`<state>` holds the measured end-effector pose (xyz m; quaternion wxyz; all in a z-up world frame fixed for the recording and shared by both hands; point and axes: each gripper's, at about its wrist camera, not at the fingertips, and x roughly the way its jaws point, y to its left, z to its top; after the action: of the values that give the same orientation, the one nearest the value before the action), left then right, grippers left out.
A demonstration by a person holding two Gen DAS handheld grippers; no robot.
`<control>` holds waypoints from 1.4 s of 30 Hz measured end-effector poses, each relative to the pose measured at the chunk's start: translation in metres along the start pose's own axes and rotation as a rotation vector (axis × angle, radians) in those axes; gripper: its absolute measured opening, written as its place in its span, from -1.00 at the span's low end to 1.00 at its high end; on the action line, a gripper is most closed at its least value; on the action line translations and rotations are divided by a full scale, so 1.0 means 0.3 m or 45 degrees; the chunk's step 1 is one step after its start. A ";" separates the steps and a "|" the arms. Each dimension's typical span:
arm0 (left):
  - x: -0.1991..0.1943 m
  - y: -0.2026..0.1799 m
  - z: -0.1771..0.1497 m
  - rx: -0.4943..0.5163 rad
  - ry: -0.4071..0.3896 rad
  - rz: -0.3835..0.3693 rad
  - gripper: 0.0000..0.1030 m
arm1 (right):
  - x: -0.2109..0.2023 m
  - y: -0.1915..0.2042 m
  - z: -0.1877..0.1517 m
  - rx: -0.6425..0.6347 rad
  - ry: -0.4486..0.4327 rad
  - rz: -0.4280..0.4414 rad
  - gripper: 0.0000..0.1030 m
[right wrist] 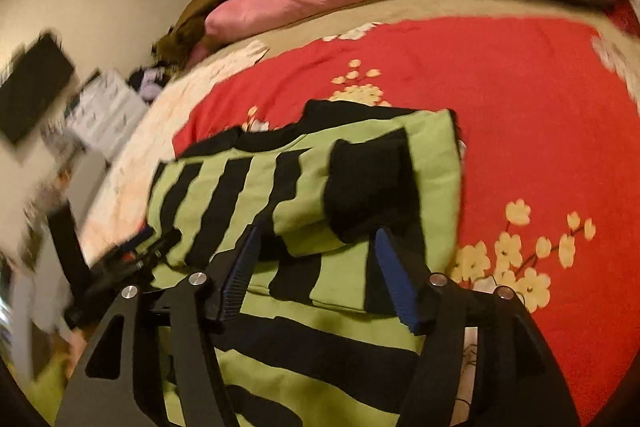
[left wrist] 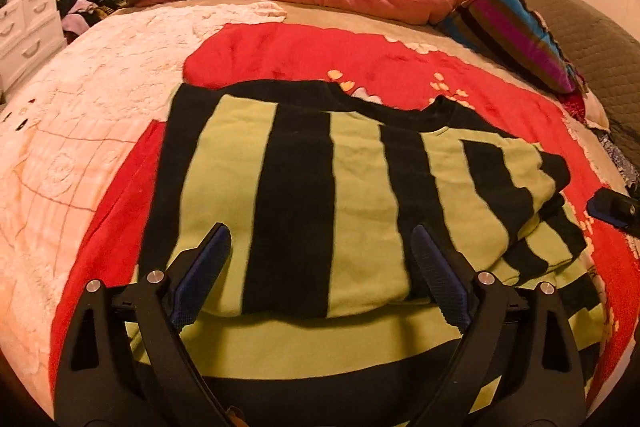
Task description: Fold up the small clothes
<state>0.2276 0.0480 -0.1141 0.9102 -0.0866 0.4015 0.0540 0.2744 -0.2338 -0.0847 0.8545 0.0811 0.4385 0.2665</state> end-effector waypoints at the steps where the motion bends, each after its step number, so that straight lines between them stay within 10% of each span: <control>1: 0.002 0.005 -0.001 -0.006 0.008 0.006 0.65 | 0.011 0.024 0.003 -0.033 -0.002 -0.009 0.20; 12: 0.040 0.029 -0.016 -0.018 0.073 0.031 0.68 | 0.260 -0.033 0.039 0.177 0.188 -0.141 0.23; 28: -0.107 0.078 -0.014 -0.114 -0.011 0.014 0.81 | -0.036 -0.010 0.021 0.153 -0.007 -0.066 0.73; 42: -0.272 0.131 -0.024 -0.211 -0.113 0.121 0.81 | -0.204 -0.016 -0.037 0.137 -0.041 -0.045 0.76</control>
<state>0.1612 0.0826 -0.0629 0.9132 -0.1399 0.3585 0.1339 0.2385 -0.2713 -0.0500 0.8604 0.1235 0.4398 0.2259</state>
